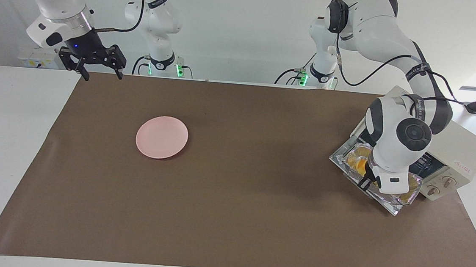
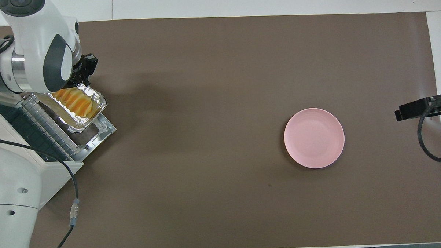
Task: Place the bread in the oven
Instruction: 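Lift the foil tray with the left gripper into the oven, then push the foil tray deeper into the oven with the left gripper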
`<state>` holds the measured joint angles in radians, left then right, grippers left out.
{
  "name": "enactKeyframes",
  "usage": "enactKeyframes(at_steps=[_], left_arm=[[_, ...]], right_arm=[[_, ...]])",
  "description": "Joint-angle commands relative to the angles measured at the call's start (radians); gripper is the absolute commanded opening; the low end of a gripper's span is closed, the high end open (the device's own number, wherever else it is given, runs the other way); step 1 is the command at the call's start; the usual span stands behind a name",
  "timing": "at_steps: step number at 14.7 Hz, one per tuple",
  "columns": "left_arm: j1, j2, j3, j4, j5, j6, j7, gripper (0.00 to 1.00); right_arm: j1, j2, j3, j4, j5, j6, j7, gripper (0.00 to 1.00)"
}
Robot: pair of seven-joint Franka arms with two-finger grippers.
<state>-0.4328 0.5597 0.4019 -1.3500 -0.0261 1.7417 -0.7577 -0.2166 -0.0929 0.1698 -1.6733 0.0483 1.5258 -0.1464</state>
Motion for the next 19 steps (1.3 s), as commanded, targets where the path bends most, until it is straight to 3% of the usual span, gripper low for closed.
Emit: enactKeyframes(at_steps=[1,10,19], left_arm=[[0.035,-0.037,-0.006,-0.021,-0.020,-0.054,0.079,0.00],[0.039,-0.170,-0.003,-0.222,-0.018,-0.062,0.153,0.00],[0.040,-0.238,-0.002,-0.307,-0.005,-0.041,0.155,0.00]], right_arm=[[-0.009,-0.007,0.007,0.003,-0.013,-0.018,-0.018,1.00],[-0.009,-0.007,0.007,0.003,-0.013,-0.016,-0.018,1.00],[-0.009,-0.007,0.007,0.003,-0.014,-0.016,-0.018,1.00]])
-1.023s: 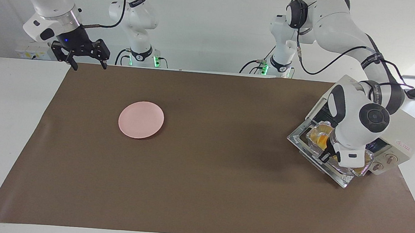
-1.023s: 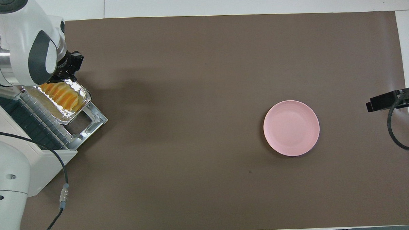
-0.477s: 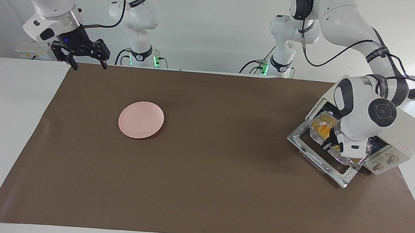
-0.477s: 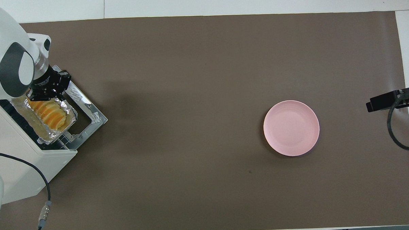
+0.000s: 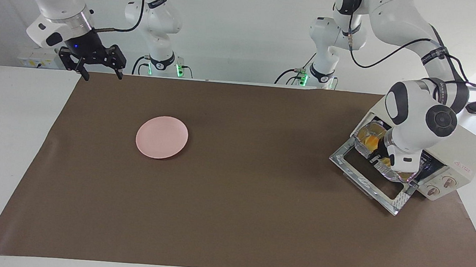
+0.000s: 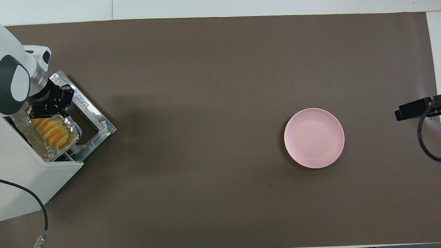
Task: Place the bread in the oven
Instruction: 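Push the foil tray deeper into the oven with the left gripper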
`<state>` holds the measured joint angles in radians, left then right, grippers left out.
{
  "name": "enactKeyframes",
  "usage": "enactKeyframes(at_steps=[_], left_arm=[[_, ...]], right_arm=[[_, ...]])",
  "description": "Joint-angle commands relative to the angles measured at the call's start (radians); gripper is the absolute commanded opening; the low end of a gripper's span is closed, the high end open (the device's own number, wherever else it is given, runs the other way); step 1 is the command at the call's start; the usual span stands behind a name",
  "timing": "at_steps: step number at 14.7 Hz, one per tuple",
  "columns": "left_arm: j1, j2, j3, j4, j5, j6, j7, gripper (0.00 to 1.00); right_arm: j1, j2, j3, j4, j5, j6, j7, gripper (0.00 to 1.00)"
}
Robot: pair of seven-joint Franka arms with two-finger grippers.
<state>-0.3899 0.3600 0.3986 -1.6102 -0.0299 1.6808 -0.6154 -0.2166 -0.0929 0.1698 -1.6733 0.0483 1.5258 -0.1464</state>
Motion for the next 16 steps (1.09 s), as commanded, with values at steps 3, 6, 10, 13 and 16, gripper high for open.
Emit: enactKeyframes(at_steps=[3,6,10,13,16], left_arm=[[0.002,-0.050,0.008,-0.095,0.008,0.097,0.017,0.00],[0.023,-0.058,0.011,-0.119,0.013,0.138,0.040,0.00],[0.049,-0.056,0.013,-0.116,0.047,0.139,0.089,0.00],[0.069,-0.058,0.016,-0.109,0.047,0.139,0.121,0.00],[0.069,-0.062,0.017,-0.109,0.048,0.128,0.121,0.00]], right_arm=[[-0.009,-0.007,0.007,0.003,-0.015,-0.018,-0.018,1.00],[-0.009,-0.007,0.007,0.003,-0.015,-0.018,-0.018,1.00],[-0.009,-0.007,0.007,0.003,-0.013,-0.018,-0.018,1.00],[-0.009,-0.007,0.007,0.003,-0.013,-0.018,-0.018,1.00],[-0.009,-0.007,0.007,0.003,-0.013,-0.018,-0.018,1.00]])
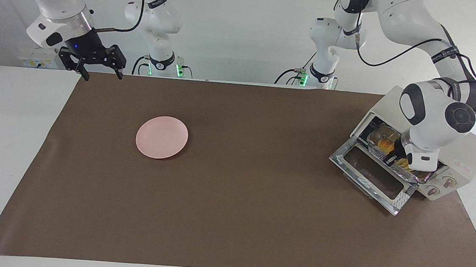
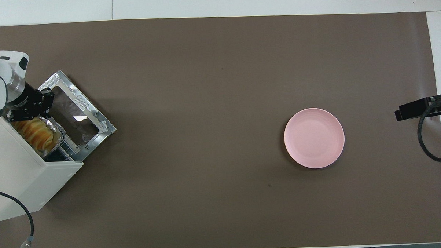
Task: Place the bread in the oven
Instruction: 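Push the foil tray deeper into the oven with the left gripper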
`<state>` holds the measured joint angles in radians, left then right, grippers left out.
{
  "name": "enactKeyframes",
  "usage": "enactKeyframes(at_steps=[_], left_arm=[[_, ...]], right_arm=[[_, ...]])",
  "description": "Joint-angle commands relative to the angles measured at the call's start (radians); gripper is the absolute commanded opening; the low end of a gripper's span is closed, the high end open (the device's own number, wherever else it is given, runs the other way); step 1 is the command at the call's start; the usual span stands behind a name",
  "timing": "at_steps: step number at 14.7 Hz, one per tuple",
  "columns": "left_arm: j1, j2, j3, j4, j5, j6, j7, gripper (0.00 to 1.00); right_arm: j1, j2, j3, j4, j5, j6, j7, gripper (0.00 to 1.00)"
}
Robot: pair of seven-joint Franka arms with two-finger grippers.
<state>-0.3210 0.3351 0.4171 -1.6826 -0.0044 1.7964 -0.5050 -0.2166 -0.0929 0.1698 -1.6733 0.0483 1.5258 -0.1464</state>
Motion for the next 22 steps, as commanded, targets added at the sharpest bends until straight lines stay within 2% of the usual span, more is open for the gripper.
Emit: enactKeyframes(at_steps=[1,9,19,20,22], left_arm=[[0.000,-0.041,-0.003,-0.038,0.023,0.011,0.011,0.00],[0.000,-0.056,-0.003,-0.055,0.043,-0.037,0.054,0.00],[-0.009,-0.071,-0.003,-0.086,0.076,-0.054,-0.021,0.00],[-0.009,-0.071,-0.003,-0.083,0.078,-0.052,-0.020,0.12],[-0.009,-0.070,-0.004,-0.077,0.076,-0.046,-0.020,0.58]], right_arm=[[-0.009,-0.007,0.007,0.003,-0.013,-0.016,-0.018,1.00],[-0.009,-0.007,0.007,0.003,-0.013,-0.018,-0.018,1.00],[-0.009,-0.007,0.007,0.003,-0.013,-0.018,-0.018,1.00],[-0.009,-0.007,0.007,0.003,-0.013,-0.018,-0.018,1.00],[-0.009,-0.007,0.007,0.003,-0.013,-0.018,-0.018,1.00]])
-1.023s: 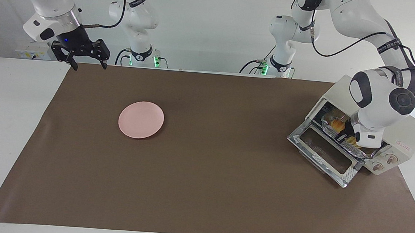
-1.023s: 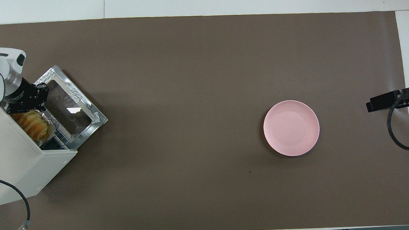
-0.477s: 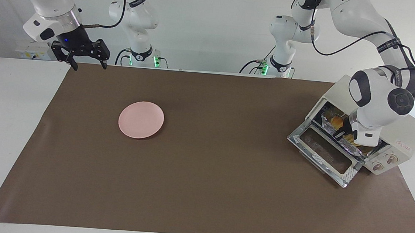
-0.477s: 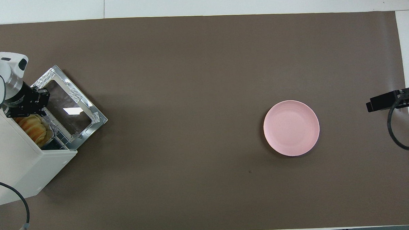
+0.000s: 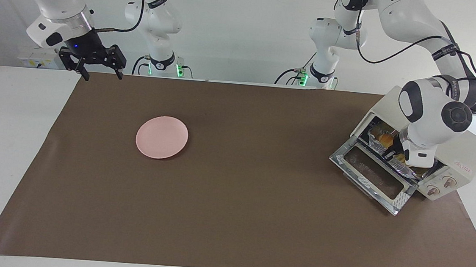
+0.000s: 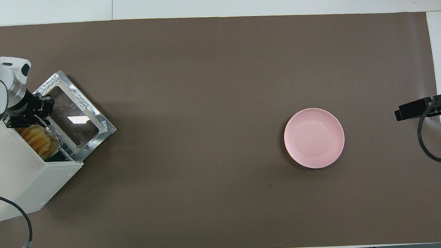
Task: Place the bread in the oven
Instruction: 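Push the foil tray deeper into the oven with the left gripper, then open the left gripper and draw it back out of the oven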
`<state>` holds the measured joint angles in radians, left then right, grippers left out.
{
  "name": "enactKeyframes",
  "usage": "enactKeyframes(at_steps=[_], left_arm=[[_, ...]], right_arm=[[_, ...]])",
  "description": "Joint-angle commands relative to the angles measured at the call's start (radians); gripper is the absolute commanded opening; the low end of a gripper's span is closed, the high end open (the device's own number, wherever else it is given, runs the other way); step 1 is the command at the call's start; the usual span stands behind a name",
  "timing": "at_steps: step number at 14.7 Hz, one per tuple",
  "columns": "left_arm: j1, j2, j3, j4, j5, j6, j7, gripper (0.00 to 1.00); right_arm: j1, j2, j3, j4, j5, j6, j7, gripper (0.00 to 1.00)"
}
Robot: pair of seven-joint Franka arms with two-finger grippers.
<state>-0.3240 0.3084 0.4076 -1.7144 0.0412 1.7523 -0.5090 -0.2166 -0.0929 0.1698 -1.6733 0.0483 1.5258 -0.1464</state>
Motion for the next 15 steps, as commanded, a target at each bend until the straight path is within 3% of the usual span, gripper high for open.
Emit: enactKeyframes(at_steps=[1,2,15], left_arm=[[-0.006,-0.040,0.005,-0.041,0.031,0.004,-0.016,0.79],[-0.009,-0.038,0.005,-0.037,0.031,0.007,-0.017,1.00],[-0.042,-0.011,-0.003,0.042,0.005,0.012,-0.016,1.00]], right_arm=[[-0.009,-0.007,0.007,0.003,-0.013,-0.018,-0.018,1.00],[-0.009,-0.007,0.007,0.003,-0.014,-0.018,-0.018,1.00],[-0.009,-0.007,0.007,0.003,-0.013,-0.018,-0.018,1.00]])
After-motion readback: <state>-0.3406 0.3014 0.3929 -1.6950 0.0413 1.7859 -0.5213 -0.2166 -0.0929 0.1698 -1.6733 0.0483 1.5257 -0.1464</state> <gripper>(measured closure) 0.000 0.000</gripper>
